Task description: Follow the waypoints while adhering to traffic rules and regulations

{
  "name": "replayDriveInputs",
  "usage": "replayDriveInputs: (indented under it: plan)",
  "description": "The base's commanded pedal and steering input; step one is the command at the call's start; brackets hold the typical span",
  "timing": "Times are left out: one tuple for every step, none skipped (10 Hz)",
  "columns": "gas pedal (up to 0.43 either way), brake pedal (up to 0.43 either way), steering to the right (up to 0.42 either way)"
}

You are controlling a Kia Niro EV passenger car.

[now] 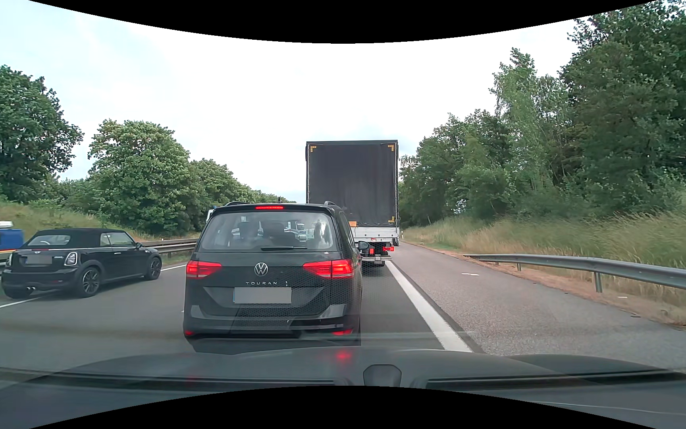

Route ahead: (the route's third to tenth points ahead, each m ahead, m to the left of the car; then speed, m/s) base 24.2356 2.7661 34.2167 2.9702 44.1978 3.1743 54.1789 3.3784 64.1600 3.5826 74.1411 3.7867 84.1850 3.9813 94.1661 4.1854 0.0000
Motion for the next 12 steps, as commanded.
replayDriveInputs:
  plan:
    - [0.0,0.226,-0.015]
    - [0.0,0.226,-0.014]
    - [0.0,0.232,-0.014]
    - [0.0,0.226,-0.014]
    - [0.0,0.226,-0.014]
    - [0.0,0.232,-0.014]
    - [0.0,0.232,-0.014]
    - [0.0,0.232,-0.014]
    - [0.0,0.232,-0.014]
    - [0.0,0.232,-0.014]
    - [0.0,0.232,-0.014]
    - [0.0,0.232,-0.014]
